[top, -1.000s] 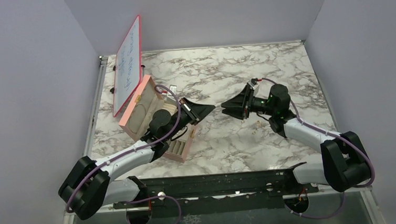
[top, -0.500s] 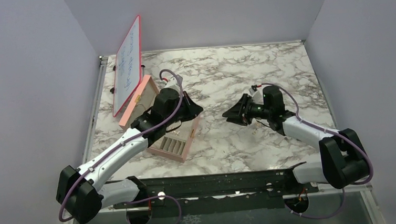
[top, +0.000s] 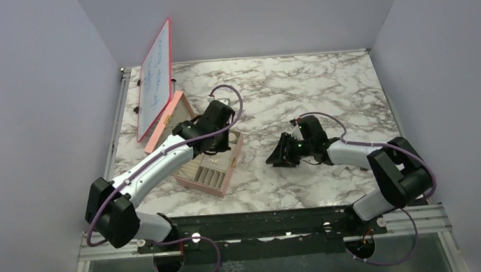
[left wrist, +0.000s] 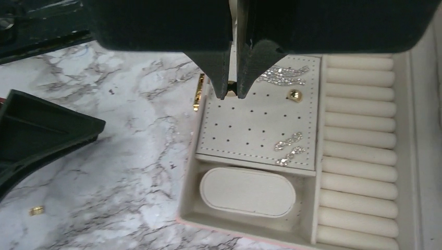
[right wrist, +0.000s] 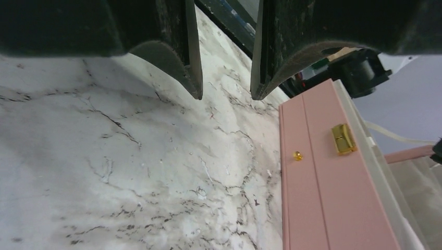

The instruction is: Organize the mixed jewelry

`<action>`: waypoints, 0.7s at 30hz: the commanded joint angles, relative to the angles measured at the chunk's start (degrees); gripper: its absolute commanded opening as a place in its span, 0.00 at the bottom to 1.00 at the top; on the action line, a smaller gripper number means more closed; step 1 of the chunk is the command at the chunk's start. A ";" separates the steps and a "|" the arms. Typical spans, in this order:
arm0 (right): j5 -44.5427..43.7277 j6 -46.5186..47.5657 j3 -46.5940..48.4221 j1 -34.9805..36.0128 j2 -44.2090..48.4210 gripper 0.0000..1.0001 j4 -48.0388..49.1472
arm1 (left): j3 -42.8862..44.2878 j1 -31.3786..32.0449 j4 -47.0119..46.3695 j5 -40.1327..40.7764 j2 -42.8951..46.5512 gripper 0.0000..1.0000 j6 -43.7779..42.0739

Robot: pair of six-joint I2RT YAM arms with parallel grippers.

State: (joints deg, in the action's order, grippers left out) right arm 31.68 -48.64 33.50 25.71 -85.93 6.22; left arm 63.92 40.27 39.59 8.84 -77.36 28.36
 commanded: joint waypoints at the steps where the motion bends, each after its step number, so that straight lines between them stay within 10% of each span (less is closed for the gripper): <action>1: -5.71 1.55 0.84 4.08 -1.97 0.43 1.74 | 3.09 -1.76 5.90 4.43 -2.91 0.00 -6.29; 21: -5.76 0.12 3.78 10.24 -11.28 0.38 5.73 | 1.90 -7.01 4.28 2.50 -6.73 0.00 -9.21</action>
State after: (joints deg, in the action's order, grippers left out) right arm 28.27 -49.89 36.38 35.57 -95.53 13.85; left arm 65.47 34.11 45.50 10.98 -83.68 20.10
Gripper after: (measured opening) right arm 0.386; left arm 0.020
